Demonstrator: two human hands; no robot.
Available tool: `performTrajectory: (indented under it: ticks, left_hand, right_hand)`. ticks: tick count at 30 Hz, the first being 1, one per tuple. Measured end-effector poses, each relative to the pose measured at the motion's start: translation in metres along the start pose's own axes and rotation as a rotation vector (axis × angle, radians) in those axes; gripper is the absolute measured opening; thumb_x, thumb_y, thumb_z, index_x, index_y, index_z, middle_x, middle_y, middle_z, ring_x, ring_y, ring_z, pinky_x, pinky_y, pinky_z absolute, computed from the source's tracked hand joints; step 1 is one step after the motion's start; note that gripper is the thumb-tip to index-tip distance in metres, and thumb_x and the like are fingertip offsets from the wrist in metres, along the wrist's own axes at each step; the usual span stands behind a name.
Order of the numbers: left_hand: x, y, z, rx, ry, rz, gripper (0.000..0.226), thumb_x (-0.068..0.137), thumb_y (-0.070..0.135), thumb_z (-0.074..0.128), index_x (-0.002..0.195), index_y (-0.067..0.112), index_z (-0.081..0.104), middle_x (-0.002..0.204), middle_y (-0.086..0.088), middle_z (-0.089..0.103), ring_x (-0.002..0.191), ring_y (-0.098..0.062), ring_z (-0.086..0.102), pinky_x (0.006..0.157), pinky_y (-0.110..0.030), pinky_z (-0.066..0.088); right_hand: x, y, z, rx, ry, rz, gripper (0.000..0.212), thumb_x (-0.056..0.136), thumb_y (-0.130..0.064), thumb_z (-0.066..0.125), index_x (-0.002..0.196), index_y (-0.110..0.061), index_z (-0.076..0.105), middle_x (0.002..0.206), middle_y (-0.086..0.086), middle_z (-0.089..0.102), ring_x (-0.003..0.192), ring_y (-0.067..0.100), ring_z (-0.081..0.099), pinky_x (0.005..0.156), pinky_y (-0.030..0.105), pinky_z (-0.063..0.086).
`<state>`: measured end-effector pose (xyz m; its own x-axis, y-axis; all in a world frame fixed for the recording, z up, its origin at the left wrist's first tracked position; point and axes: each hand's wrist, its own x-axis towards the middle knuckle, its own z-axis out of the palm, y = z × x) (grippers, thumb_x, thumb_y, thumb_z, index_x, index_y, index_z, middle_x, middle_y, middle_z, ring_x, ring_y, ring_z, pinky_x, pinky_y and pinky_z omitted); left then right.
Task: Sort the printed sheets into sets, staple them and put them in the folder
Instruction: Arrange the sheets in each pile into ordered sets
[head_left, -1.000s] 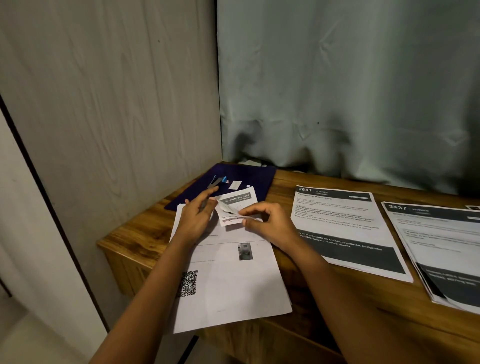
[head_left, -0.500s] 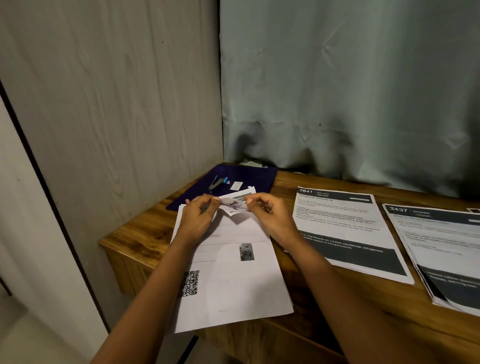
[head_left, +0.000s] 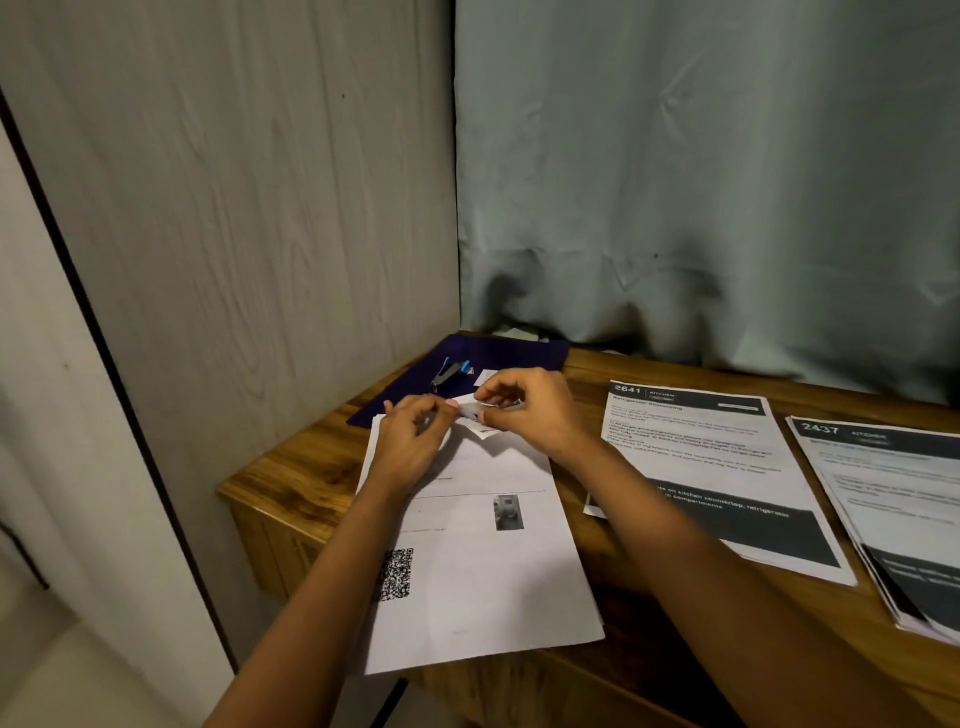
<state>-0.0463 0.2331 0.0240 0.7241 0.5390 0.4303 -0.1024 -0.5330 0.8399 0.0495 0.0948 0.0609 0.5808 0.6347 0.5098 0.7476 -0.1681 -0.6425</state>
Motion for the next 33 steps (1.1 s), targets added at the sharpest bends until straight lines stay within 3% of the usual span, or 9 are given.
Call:
performTrajectory:
  ticks: [5,9,11,13,15,20,25,28,33]
  left_hand:
    - [0.002,-0.003,-0.001,0.010,0.006,0.037,0.015,0.095,0.027,0.056,0.096,0.019,0.069,0.111,-0.001,0.058,0.105,-0.019,0.057,0.073,-0.010,0.042]
    - [0.000,-0.002,-0.001,0.017,-0.017,0.056,0.014,0.095,0.027,0.056,0.093,0.022,0.069,0.108,0.002,0.057,0.106,-0.015,0.053,0.093,-0.017,0.040]
    - [0.001,-0.005,-0.001,0.040,-0.007,0.072,0.016,0.094,0.030,0.057,0.093,0.022,0.070,0.103,0.008,0.057,0.105,-0.013,0.052,0.107,-0.029,0.035]
    - [0.003,-0.008,-0.001,0.058,-0.004,0.077,0.015,0.093,0.033,0.057,0.092,0.025,0.069,0.100,0.014,0.055,0.104,-0.012,0.051,0.108,-0.048,0.034]
    - [0.003,-0.009,-0.001,0.063,0.000,0.091,0.013,0.093,0.034,0.057,0.091,0.028,0.068,0.099,0.017,0.054,0.104,-0.012,0.051,0.107,-0.054,0.032]
    - [0.004,-0.009,0.000,0.042,0.012,0.091,0.013,0.094,0.033,0.056,0.091,0.027,0.067,0.098,0.016,0.054,0.105,-0.014,0.051,0.109,-0.053,0.031]
    - [0.007,-0.016,0.000,0.064,-0.007,0.112,0.014,0.094,0.039,0.054,0.084,0.041,0.063,0.098,0.024,0.054,0.106,-0.011,0.051,0.113,-0.058,0.022]
    - [0.009,-0.021,0.001,0.081,-0.008,0.120,0.015,0.093,0.041,0.054,0.090,0.035,0.067,0.099,0.022,0.056,0.107,-0.011,0.052,0.113,-0.058,0.022]
    - [0.009,-0.017,0.002,0.178,0.006,0.122,0.023,0.096,0.033,0.053,0.098,0.017,0.070,0.107,0.005,0.059,0.112,-0.017,0.052,0.120,-0.046,0.000]
  right_hand:
    - [0.002,-0.001,0.003,-0.069,0.051,-0.001,0.006,0.083,-0.016,0.071,0.087,-0.020,0.070,0.077,-0.008,0.065,0.069,0.004,0.060,0.059,0.013,0.049]
    - [-0.001,-0.001,0.001,-0.154,0.088,0.000,0.004,0.086,-0.020,0.065,0.086,-0.022,0.067,0.072,-0.008,0.065,0.067,0.007,0.062,0.065,0.027,0.057]
    - [-0.003,-0.006,-0.001,-0.264,0.081,0.001,0.005,0.087,-0.022,0.063,0.090,-0.021,0.066,0.076,-0.007,0.064,0.069,0.008,0.060,0.063,0.027,0.056]
    - [-0.004,-0.013,-0.003,-0.406,0.064,-0.018,0.010,0.089,-0.025,0.059,0.095,-0.020,0.065,0.080,-0.005,0.062,0.070,0.010,0.056,0.059,0.024,0.050]
    - [-0.005,-0.018,-0.004,-0.486,0.056,-0.049,0.014,0.092,-0.026,0.055,0.099,-0.018,0.063,0.084,-0.001,0.063,0.070,0.011,0.054,0.058,0.024,0.047]
    - [-0.007,-0.015,-0.003,-0.505,0.032,-0.060,0.021,0.098,-0.021,0.045,0.107,-0.013,0.062,0.093,0.006,0.067,0.071,0.013,0.055,0.057,0.022,0.043]
    - [-0.015,-0.006,-0.004,-0.367,0.095,-0.015,0.023,0.099,-0.021,0.046,0.107,-0.012,0.066,0.092,0.006,0.069,0.074,0.013,0.060,0.053,0.019,0.040]
    - [-0.018,-0.003,-0.002,-0.253,0.129,0.041,0.018,0.097,-0.019,0.050,0.099,-0.011,0.067,0.087,0.005,0.069,0.072,0.012,0.060,0.057,0.022,0.046]
    - [-0.017,0.000,-0.002,-0.258,0.114,0.066,0.016,0.095,-0.017,0.051,0.095,-0.012,0.067,0.084,0.004,0.068,0.072,0.012,0.061,0.063,0.030,0.052]
